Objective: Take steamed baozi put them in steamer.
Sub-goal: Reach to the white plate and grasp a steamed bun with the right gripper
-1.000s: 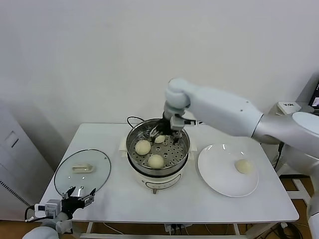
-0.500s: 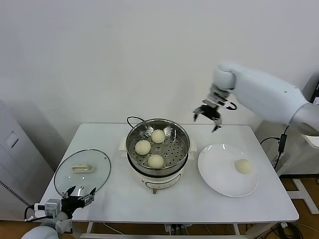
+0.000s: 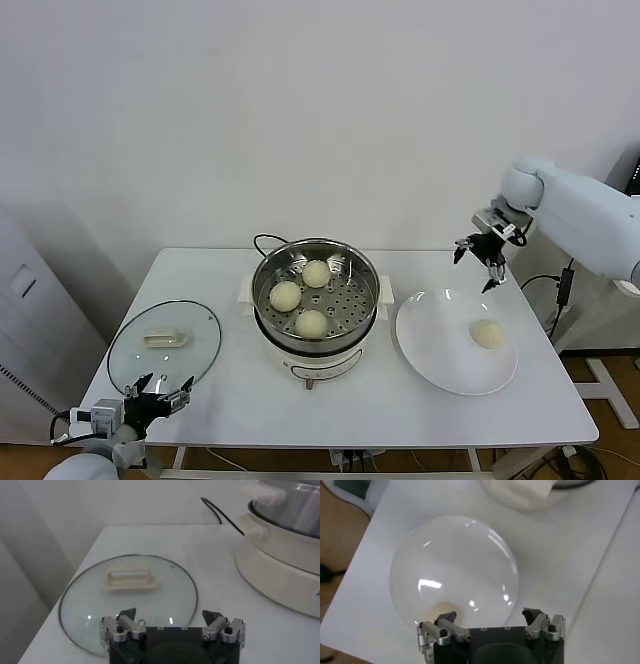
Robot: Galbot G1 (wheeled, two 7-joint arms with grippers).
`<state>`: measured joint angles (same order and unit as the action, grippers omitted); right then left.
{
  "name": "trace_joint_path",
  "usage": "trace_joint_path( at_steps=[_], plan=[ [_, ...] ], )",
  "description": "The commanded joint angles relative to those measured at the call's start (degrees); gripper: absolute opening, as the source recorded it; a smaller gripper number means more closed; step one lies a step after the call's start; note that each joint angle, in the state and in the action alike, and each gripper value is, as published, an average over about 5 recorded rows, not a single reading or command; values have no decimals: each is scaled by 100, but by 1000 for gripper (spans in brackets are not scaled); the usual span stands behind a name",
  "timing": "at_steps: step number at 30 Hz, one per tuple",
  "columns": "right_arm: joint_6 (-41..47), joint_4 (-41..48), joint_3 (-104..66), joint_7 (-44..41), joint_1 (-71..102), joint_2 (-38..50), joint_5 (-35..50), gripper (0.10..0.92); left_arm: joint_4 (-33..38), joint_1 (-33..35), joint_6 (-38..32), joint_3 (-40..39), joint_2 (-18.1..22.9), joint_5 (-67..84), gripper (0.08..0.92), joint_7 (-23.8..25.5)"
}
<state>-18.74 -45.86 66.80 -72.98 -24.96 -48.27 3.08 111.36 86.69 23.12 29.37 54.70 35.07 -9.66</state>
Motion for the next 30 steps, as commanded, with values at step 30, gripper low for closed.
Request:
trace_joint_path(
  at_steps=[30],
  plan=[
    [164, 868, -1696, 769, 2020, 57, -1363, 823, 41, 59, 0, -31, 15, -18, 823, -4]
  ],
)
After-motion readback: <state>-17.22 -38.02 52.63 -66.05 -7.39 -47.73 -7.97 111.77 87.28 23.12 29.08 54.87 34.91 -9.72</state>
